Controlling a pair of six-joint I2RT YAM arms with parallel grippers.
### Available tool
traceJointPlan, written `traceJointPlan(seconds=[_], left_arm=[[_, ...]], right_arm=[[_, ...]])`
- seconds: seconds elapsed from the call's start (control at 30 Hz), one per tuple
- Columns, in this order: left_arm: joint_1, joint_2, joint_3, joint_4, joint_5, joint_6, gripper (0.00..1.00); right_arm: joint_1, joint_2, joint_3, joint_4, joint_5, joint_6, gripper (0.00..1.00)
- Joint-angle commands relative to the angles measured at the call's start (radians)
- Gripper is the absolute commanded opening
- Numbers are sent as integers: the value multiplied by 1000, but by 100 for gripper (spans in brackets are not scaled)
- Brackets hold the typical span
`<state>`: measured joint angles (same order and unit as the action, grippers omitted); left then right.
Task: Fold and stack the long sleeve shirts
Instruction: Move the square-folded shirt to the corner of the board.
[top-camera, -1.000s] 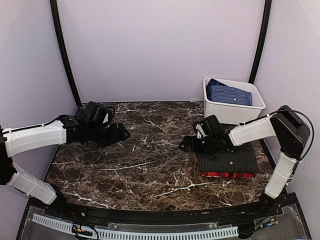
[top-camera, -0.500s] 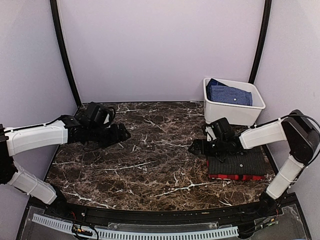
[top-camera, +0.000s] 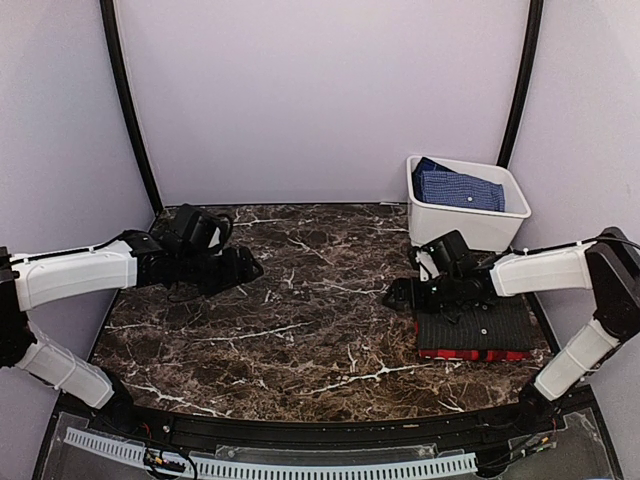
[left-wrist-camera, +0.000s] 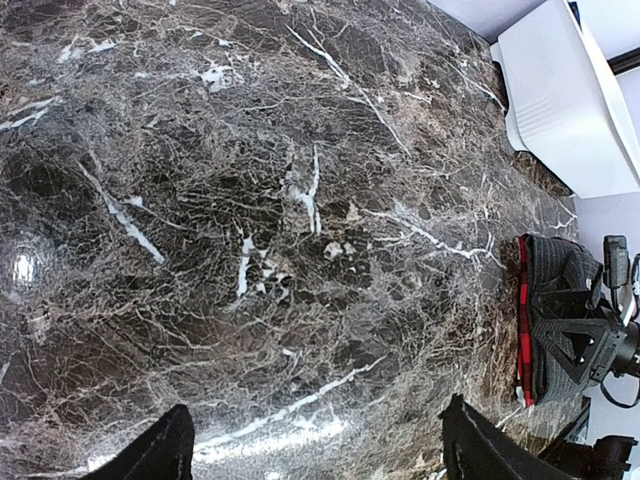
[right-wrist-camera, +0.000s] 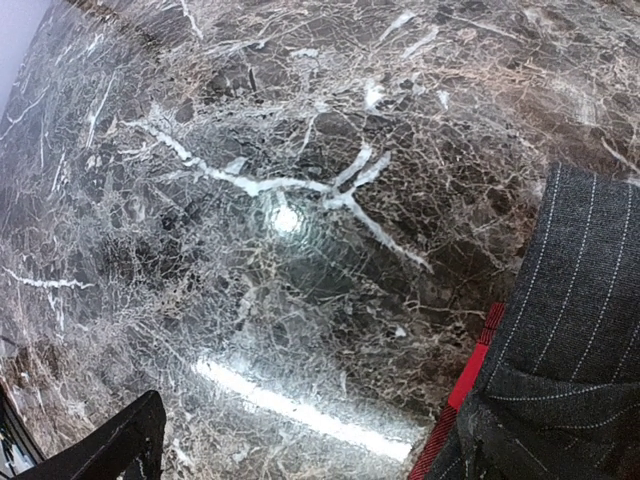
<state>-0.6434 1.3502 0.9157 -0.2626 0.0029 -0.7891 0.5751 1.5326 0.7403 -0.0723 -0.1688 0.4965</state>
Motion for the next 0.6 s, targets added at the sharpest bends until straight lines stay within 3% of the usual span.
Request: traceJointPlan(seconds=[0.0, 0.33, 0.57], left_arm=[[5, 3, 31, 3, 18, 18, 84], [5, -22, 57, 27, 13, 66, 84], [5, -97, 67, 59, 8, 129, 84]], right_arm=[[28, -43, 68, -58, 6, -21, 99], [140, -119, 211, -91, 83, 4, 99], [182, -234, 242, -22, 82, 65, 99]])
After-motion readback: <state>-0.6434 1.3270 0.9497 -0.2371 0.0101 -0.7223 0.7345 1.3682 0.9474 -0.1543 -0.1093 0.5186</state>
